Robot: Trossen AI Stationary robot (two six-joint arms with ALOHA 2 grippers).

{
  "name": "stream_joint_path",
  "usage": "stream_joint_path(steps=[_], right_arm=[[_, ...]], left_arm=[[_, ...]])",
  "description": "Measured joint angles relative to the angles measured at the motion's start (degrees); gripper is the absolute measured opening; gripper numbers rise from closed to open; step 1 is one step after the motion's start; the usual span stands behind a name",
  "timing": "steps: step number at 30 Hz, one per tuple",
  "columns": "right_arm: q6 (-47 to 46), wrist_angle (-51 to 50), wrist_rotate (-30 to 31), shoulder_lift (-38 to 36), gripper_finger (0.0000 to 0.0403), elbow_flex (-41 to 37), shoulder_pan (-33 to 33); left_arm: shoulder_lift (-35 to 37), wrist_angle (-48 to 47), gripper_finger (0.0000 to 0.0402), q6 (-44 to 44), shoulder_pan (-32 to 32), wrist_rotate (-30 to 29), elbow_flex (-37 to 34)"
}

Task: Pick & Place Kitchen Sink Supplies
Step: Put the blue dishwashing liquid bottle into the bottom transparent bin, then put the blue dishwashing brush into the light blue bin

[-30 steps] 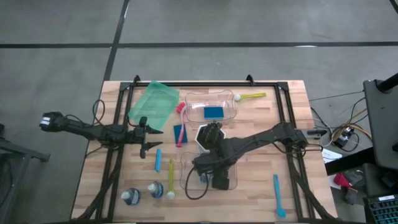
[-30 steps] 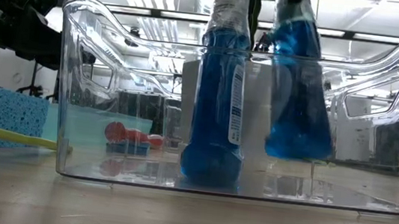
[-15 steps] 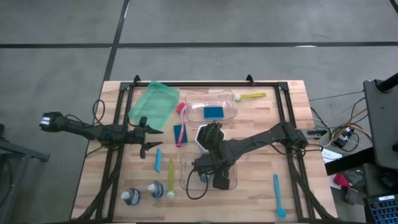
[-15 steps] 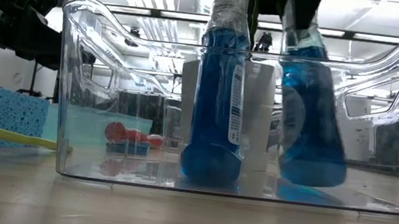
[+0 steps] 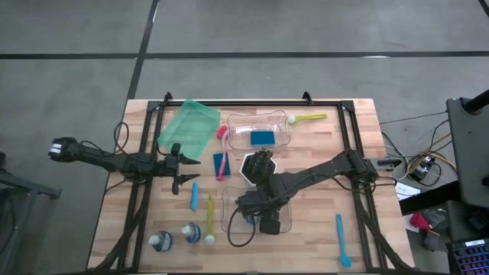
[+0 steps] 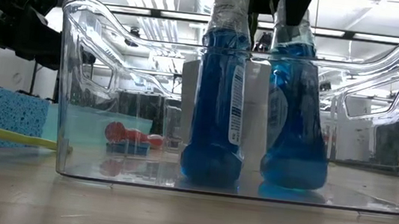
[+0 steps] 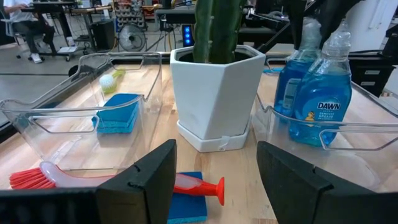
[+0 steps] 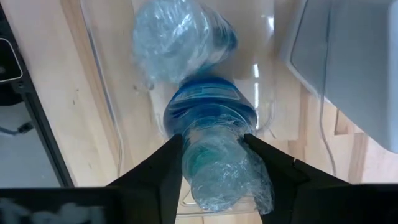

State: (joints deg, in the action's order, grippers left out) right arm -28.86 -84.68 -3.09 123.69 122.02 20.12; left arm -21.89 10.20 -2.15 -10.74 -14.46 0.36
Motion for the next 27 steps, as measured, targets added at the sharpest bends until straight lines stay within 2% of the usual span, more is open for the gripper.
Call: stream_joint_path(steps=[18, 27], right_arm=[[-0.16, -0.24, 0.06, -2.56, 0.0224, 0.55, 0.35], [-6.6, -0.91, -0.37, -7.24, 0.0235, 0.57, 1.99]], left_arm=[[0.0, 0.01, 0.0218, 0.01, 0.0, -0.01, -0.02], [0.0, -0.01, 0.0218, 0.01, 0.0, -0.01, -0.02]])
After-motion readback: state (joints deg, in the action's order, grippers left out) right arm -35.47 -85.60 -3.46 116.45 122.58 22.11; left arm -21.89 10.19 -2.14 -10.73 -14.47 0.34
